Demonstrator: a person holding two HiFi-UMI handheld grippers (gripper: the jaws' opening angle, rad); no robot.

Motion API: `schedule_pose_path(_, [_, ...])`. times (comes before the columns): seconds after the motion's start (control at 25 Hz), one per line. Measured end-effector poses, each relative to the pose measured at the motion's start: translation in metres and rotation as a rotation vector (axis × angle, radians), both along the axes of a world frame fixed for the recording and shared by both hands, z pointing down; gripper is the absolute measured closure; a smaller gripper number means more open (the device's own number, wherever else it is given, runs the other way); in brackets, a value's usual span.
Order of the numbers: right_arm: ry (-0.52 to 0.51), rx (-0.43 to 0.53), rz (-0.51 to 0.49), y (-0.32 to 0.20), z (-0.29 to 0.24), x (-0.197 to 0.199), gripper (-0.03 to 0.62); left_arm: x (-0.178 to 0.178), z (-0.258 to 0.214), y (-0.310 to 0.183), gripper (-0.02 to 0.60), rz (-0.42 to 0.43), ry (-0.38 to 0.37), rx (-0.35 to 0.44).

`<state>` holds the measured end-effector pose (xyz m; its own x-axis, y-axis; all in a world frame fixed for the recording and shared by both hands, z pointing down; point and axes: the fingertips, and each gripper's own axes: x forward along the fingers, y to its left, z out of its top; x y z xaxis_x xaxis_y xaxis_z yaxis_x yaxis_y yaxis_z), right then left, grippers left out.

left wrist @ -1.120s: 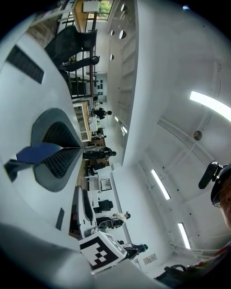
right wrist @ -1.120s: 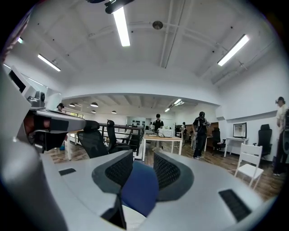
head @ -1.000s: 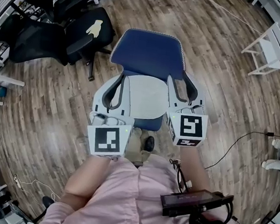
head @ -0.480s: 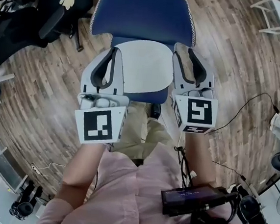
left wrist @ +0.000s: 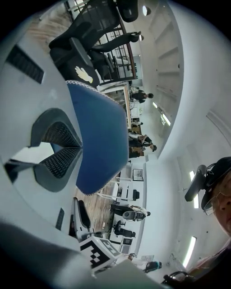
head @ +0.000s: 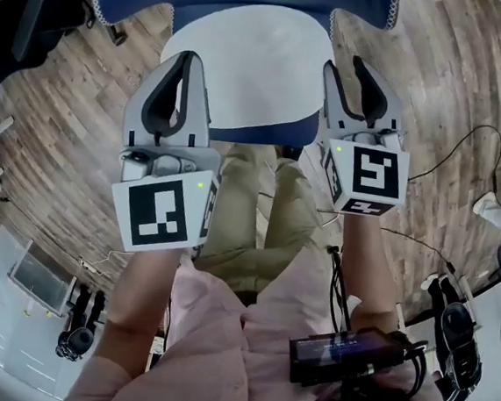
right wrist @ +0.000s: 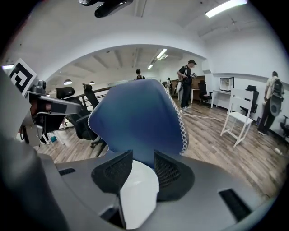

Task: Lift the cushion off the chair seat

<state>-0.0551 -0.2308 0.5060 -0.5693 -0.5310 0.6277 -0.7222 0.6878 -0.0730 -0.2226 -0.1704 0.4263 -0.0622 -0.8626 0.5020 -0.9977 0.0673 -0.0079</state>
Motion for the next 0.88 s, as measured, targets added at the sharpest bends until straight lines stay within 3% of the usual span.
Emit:
schedule_pose_path(0.36, [0.061, -0.102, 0.048, 0.018, 0.104, 0.021, 0.43, 0.01, 0.086, 0.011, 0.568, 0.034, 0.03, -0.104])
schedule_pose_path(0.88, [0.069, -0.262, 0.131, 0.039, 0.203, 0.05, 0.368, 0.016, 0.153, 0.023, 0.567, 0.067, 0.065, -0.182])
